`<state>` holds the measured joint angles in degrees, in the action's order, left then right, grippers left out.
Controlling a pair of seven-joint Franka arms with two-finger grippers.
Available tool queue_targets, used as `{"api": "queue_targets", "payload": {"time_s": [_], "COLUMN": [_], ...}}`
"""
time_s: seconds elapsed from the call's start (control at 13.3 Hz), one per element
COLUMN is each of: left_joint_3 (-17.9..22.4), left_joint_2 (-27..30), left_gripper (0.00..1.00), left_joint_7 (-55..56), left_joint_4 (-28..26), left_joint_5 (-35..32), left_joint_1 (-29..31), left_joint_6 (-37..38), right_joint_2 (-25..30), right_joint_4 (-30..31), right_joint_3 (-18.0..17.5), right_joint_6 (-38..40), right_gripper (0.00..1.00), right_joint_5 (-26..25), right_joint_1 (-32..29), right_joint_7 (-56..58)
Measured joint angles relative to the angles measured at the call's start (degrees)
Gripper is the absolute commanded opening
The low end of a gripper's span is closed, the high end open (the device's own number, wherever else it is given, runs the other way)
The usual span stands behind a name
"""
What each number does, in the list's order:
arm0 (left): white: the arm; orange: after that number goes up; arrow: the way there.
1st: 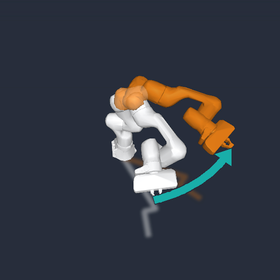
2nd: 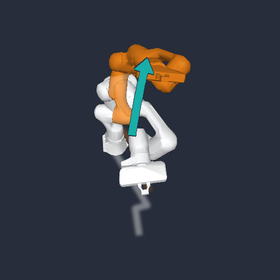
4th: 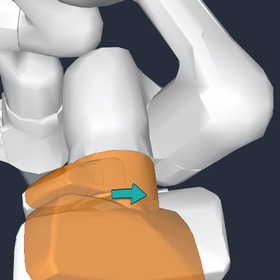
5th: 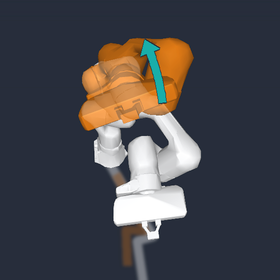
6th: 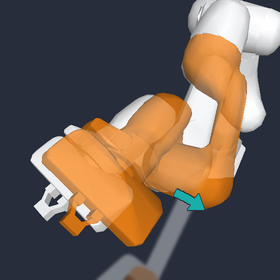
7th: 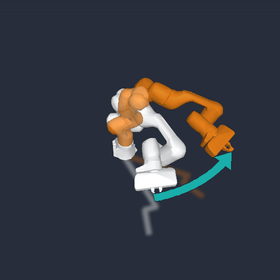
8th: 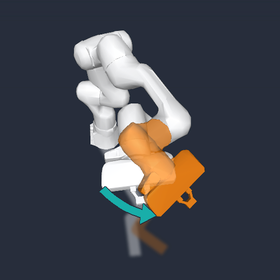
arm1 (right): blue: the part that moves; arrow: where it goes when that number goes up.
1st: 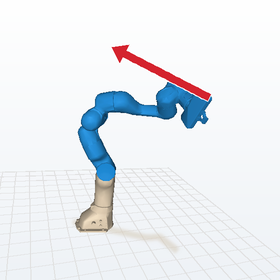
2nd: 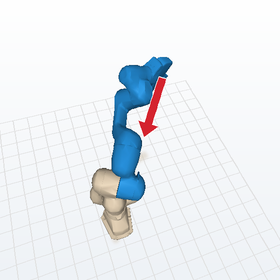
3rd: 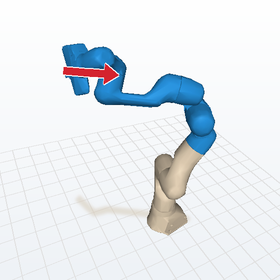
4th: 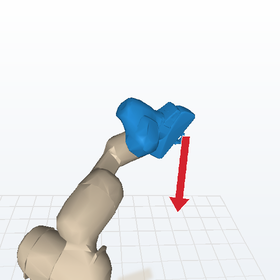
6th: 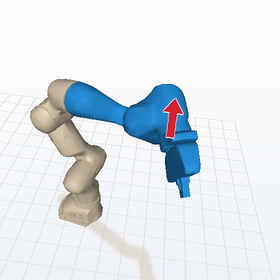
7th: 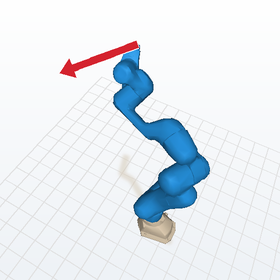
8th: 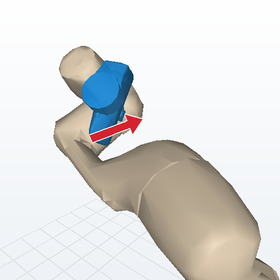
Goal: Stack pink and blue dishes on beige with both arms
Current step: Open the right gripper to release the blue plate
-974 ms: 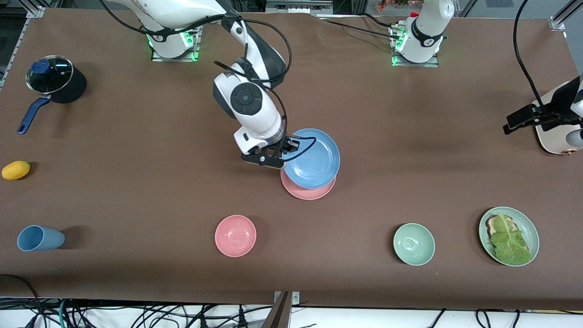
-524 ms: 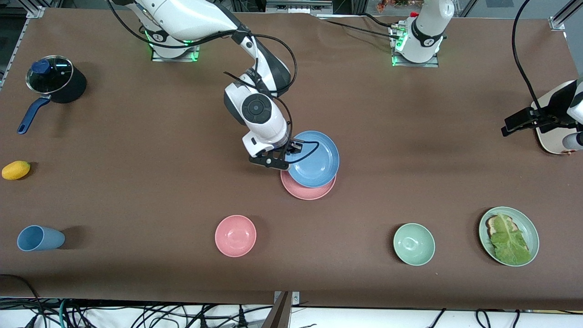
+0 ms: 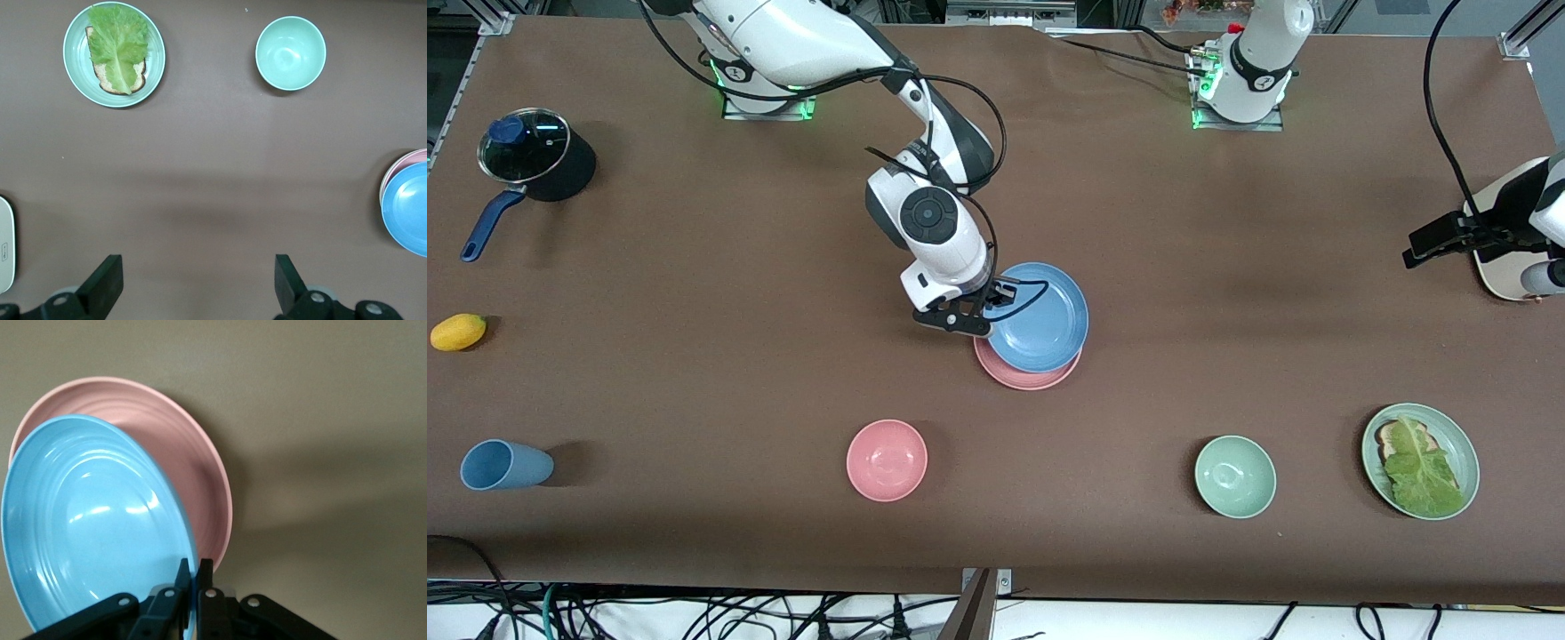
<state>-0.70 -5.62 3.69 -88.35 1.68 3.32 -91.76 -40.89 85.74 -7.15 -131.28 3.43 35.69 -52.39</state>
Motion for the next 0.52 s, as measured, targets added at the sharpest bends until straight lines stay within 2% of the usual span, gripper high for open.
{"api": "queue_targets", "payload": {"time_s": [0.52], "left_joint_3": [0.0], "left_joint_2": [-0.6], "left_gripper": [1.00], "left_joint_7": [0.0], "left_joint_4": [0.0], "left_joint_5": [-1.5], "left_joint_1": [-0.1], "left_joint_6": [0.0], "right_joint_2": [0.0], "right_joint_4": [-0.2], "right_joint_3": [0.6], "right_joint_6": [-0.3], "right_gripper": [0.00], "right_joint_5": [-1.9], "right_joint_1": [-0.2], "right_joint_7": [0.0]}}
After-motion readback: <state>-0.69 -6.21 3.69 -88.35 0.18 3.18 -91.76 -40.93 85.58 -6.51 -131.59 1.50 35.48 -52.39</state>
